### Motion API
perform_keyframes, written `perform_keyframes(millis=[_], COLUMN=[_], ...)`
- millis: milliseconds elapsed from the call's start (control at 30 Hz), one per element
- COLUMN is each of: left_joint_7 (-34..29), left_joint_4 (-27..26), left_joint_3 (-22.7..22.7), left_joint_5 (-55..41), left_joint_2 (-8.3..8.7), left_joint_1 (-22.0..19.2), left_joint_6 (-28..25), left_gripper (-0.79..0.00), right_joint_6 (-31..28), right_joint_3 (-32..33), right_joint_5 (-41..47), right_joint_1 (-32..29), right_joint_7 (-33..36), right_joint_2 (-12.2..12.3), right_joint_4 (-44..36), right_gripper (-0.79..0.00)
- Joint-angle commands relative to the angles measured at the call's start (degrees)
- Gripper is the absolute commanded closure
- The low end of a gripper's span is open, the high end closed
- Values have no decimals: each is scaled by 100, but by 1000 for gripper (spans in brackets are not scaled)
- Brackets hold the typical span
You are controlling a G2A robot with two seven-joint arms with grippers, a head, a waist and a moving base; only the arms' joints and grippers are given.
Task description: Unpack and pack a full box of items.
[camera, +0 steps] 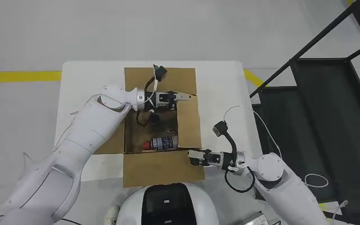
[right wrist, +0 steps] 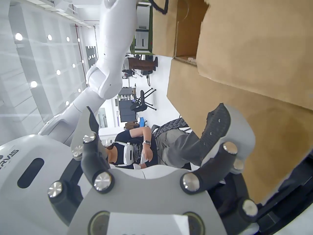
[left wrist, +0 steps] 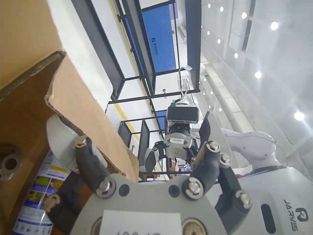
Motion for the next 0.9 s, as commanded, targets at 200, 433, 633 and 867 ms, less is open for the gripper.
perform_keyframes(millis=[200,433,633,867], left_joint_7=[-516,-875,-1126,-1276], left_joint_4=[-96,15,155,52], left_joint_3=[58,80,-22,-528], left_joint_5=[-155,-264,-245,-131], left_joint_2=[-146,-273,-302,-68], left_joint_1=[-1,-66,-144,-81], left_joint_6=[24,-12,-128,-258], left_gripper=[-785,-785,-785,-785], right_joint_6=[50,-275,-530,-873], right_joint_3=[-364,-406,-242,54], right_joint_5=[201,254,266,193], right_joint_1=[211,329,217,-166], right_joint_7=[177,-305,-616,-1154], right_joint_2=[-52,-105,-110,-105], right_joint_4=[216,384,473,374], right_gripper=[-785,-785,-785,-785])
